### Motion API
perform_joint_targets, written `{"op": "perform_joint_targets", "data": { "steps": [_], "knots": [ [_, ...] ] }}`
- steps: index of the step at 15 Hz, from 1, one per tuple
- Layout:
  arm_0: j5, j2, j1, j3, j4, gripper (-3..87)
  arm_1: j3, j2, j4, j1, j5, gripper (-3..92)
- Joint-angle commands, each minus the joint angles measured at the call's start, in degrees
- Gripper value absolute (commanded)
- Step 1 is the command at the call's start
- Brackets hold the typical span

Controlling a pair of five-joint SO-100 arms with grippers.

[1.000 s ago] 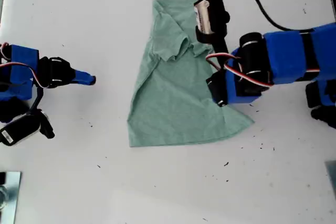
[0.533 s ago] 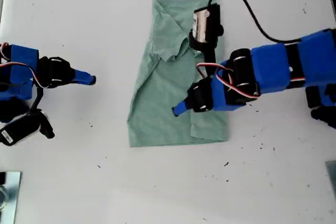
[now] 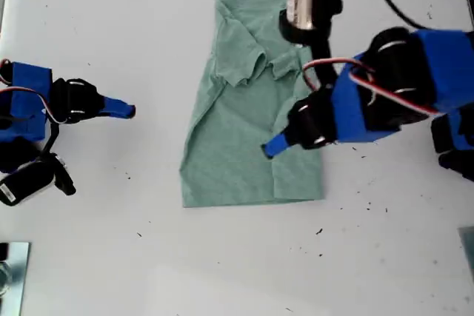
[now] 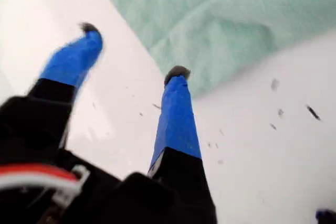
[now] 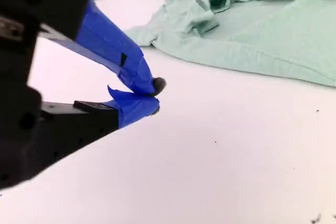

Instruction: Fold t shirt

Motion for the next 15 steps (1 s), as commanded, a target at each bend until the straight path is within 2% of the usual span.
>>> {"op": "perform_joint_targets", "data": {
  "steps": [1,3,4,6,9,10,12,13,15],
  "knots": [
    [0.5,0.4,-0.5,0.6,0.3,-0.2,31.8,23.1,-5.0,9.1,-5.0,4.1],
    [0.5,0.4,-0.5,0.6,0.4,-0.2,65.7,42.5,-20.0,13.8,-5.7,2.3],
    [0.3,0.4,-0.4,0.6,0.4,-0.2,78.1,52.9,-24.3,15.0,-5.6,2.3],
    [0.0,0.8,-0.6,0.7,0.6,-0.2,91.1,71.5,-21.6,17.5,-6.3,2.3],
    [-3.7,-0.5,0.7,-1.8,2.9,-0.3,91.8,72.9,-21.1,15.6,-4.1,2.3],
    [-4.4,-8.2,1.4,-7.9,2.6,-0.3,91.8,72.7,-21.1,15.6,-4.0,2.3],
    [-5.0,-34.4,5.8,-35.2,9.1,-0.3,91.6,72.6,-21.0,15.6,-3.7,2.3],
    [-2.3,-42.3,6.6,-48.3,13.2,-0.3,91.4,72.6,-20.9,15.6,-3.7,2.3],
    [1.2,-56.4,9.2,-72.7,24.4,-0.3,91.3,72.7,-20.7,15.6,-3.7,2.3]
  ]
}}
